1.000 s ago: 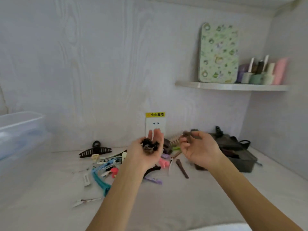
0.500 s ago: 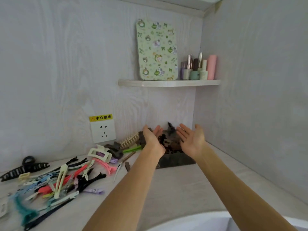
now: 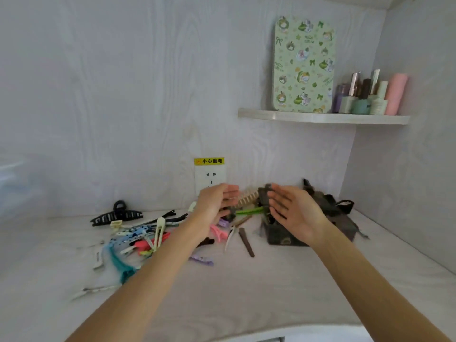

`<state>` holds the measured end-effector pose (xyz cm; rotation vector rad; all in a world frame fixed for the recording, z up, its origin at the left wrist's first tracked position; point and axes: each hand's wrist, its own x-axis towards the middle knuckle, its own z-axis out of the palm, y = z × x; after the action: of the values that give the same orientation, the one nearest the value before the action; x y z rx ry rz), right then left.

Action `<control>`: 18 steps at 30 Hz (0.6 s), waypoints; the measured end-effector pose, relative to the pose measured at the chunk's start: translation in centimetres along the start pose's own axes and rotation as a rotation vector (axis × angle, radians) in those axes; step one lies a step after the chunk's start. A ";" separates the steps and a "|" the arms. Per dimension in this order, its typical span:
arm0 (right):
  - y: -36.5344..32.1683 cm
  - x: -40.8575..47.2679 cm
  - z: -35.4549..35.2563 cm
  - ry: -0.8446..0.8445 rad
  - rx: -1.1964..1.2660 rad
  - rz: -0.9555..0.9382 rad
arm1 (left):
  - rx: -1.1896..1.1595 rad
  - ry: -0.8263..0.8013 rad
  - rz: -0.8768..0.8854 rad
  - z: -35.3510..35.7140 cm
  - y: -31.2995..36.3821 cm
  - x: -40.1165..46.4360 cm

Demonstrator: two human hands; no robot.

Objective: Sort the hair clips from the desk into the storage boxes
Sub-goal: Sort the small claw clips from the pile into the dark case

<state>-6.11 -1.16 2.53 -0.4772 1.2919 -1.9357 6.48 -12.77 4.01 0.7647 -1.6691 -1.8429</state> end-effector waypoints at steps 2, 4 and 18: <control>1.3 0.5 3.3 -0.077 -0.013 0.063 | 0.004 0.075 0.026 -4.1 0.3 -0.6; 2.6 1.1 6.7 -0.146 -0.042 0.113 | -0.001 0.156 0.052 -8.5 0.5 -1.2; 9.8 2.7 18.8 -0.279 -0.473 0.100 | 1.098 0.296 0.153 -24.3 -6.4 0.6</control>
<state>8.21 -17.00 1.42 -0.8645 1.5500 -1.4142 23.39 -29.43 -4.18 1.1864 -2.3797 -0.5372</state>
